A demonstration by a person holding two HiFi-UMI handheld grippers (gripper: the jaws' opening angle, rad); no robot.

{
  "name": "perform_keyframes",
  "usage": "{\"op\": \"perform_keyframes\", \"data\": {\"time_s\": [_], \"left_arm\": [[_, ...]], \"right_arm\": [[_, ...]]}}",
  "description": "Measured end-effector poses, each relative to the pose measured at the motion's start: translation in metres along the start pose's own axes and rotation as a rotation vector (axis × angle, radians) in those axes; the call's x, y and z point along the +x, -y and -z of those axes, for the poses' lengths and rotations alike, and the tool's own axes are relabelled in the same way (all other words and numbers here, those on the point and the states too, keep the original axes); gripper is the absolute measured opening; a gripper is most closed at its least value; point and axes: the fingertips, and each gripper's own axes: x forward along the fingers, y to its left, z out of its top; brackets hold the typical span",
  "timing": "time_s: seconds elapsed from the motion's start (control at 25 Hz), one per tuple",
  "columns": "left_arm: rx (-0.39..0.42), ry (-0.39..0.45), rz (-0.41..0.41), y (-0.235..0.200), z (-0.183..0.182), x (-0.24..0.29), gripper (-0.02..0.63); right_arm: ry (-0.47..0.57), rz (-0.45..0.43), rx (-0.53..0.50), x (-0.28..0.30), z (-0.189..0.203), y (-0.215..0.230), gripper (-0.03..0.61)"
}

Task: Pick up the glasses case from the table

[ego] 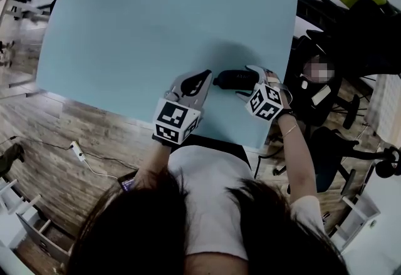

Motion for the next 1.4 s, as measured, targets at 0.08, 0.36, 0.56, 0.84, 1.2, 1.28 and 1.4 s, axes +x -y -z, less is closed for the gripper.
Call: {"op": "perform_keyframes", "data": {"time_s": [0.08,0.36,0.56,0.84,1.2,1.28,1.4], "left_arm": [[-0.001,-0.001,0.000,0.001,0.000,0.001,0.057],[-0.003,-0.008,-0.007,0.000,0.002,0.000,0.057],[-0.004,-0.010,-0.012,-0.002,0.003,0.000,0.057],[-0.005,-0.012,-0.016,-0.007,0.002,0.000,0.057],[-0.011,-0.008,-0.026,-0.008,0.003,-0.001,0.057],[-0.012,-0.007,-0.026,-0.008,0.003,-0.001,0.057],[-0.013,-0.006,-0.028,-0.009,0.002,-0.001,0.057]], "right_arm": [[-0.016,-0.015,-0.026,0.004,0.002,0.001,0.374],[-0.059,-0.090,-0.076,0.016,0.004,-0.001,0.374],[-0.068,-0.144,-0.081,0.022,0.005,-0.003,0.374],[-0.061,-0.205,-0.049,0.027,0.004,-0.003,0.373],[-0.042,-0.244,-0.042,0.028,0.006,-0.006,0.373],[-0.024,-0.243,-0.038,0.028,0.006,-0.006,0.373],[0.004,-0.241,-0.028,0.027,0.006,-0.006,0.368]]}}
